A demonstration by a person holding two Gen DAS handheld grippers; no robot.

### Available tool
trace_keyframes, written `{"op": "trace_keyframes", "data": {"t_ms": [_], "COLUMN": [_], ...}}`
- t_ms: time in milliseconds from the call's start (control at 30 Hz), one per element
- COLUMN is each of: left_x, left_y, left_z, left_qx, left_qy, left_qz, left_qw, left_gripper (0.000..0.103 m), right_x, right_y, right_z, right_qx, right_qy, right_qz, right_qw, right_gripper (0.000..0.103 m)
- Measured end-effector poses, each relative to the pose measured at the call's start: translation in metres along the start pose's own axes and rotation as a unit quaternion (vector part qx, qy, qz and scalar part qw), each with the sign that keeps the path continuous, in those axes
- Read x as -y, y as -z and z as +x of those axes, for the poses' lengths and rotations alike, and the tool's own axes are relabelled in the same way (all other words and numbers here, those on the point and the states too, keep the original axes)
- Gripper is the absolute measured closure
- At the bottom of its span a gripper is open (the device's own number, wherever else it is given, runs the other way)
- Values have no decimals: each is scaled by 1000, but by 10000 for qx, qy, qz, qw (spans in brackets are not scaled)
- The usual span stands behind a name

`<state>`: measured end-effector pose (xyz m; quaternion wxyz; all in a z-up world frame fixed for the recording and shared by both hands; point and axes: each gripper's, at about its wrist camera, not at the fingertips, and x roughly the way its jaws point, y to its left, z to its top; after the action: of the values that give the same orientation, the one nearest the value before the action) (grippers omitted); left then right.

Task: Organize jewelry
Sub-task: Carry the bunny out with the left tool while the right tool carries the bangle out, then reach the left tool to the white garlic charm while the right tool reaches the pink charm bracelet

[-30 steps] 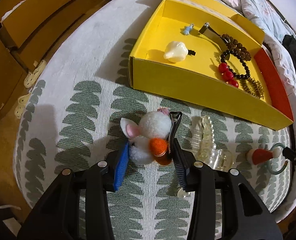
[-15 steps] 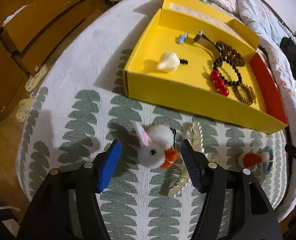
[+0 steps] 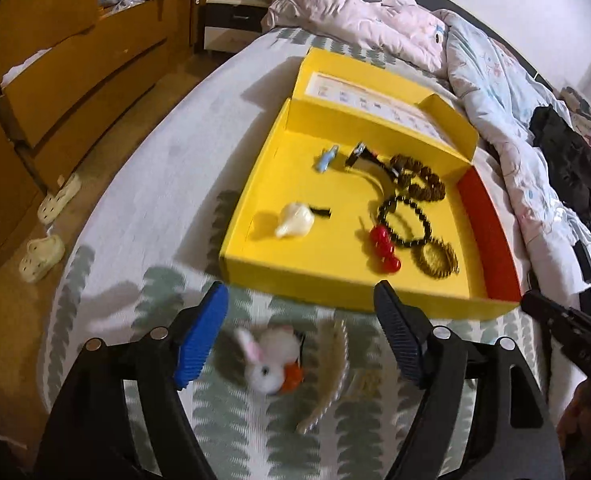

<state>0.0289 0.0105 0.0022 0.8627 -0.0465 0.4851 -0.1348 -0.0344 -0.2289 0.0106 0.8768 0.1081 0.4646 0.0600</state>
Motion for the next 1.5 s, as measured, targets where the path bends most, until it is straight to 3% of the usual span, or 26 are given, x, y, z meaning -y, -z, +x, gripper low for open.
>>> {"op": "trace_keyframes", "data": {"t_ms": [100,200,500,1033,1133,1200,1500], "left_x": [9,12,14,9,10,11,13], "left_y": [-13,-23,-48,-53,-53,-53,-54], "left_z": [9,20,62,109,111,112,116], "left_qx": [13,48,-420,-892,-909,-902,-890], "left_qy": [154,-25,94,-145,-190,-225,-201], "left_qz": [112,253,271,384,404,458,464], "left_qw": [9998,9997,9987,9952,9949,9946,9948], "left_gripper": [28,27,27,23,23,23,22], "right_x": [-2,3,17,24,24,24,23], "right_y": [-11,-21,-37,-39,-39,-40,-43], "right_z": [20,38,81,102,104,103,110], "right_qx": [-125,-273,-613,-874,-895,-853,-878], "right_qy": [28,99,236,361,418,456,613], "right_qz": [-108,-140,-46,-8,-40,-39,0], "right_qw": [9999,9995,9978,9955,9951,9953,9943], "right_gripper": [82,82,82,82,67,49,49]}}
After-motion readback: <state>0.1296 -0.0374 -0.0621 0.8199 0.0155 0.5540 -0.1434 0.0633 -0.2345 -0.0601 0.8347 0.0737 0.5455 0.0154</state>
